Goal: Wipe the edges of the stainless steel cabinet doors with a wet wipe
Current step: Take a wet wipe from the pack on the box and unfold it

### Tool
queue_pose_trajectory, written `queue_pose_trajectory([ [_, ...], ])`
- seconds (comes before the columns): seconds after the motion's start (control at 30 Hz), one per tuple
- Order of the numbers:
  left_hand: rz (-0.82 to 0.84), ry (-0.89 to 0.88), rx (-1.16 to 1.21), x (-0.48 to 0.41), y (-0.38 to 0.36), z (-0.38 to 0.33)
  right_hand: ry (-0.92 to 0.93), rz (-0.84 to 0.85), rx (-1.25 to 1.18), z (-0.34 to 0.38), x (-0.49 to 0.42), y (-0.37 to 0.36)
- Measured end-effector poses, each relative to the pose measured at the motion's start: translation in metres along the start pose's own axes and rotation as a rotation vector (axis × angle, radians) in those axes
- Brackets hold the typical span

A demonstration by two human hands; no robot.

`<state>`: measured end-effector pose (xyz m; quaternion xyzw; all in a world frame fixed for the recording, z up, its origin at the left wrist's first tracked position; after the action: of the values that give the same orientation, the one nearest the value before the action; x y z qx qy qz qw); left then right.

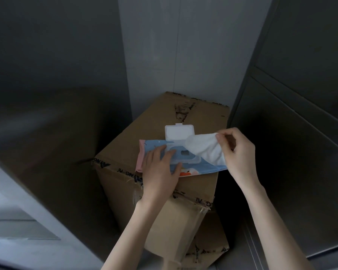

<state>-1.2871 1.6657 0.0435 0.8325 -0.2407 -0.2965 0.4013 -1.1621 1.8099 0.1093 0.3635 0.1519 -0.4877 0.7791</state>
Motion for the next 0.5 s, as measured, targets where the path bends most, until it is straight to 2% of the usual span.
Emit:
queue_pose_trajectory([
  [0.13,-0.051,0.060,0.190,-0.002,0.010,0.000,0.015,0.101,-0.161,0.006,0.002,-0.007],
  [0.27,-0.094,0.068,0.243,-0.005,0.019,0.000,0.030,0.173,-0.259,0.010,0.001,-0.013],
  [0.4,-0.086,0.077,0.302,-0.010,0.021,0.006,0.068,0.185,-0.275,0.015,0.000,-0.016],
  [0.5,-0.096,0.073,0.288,-0.015,0.021,0.010,0.102,0.131,-0.218,0.018,-0.003,-0.011],
])
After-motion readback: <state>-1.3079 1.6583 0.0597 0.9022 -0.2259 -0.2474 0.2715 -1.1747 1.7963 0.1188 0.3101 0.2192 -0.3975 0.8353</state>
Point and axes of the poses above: each hand's wrist, its own x-axis away from the middle knuckle, its own y-axis out of the back of the hand, z = x × y, the point moved 4 cm from there along -x, towards the middle knuckle, and after that the axes turned 5 degrees about -x, right-handed, at the moved point
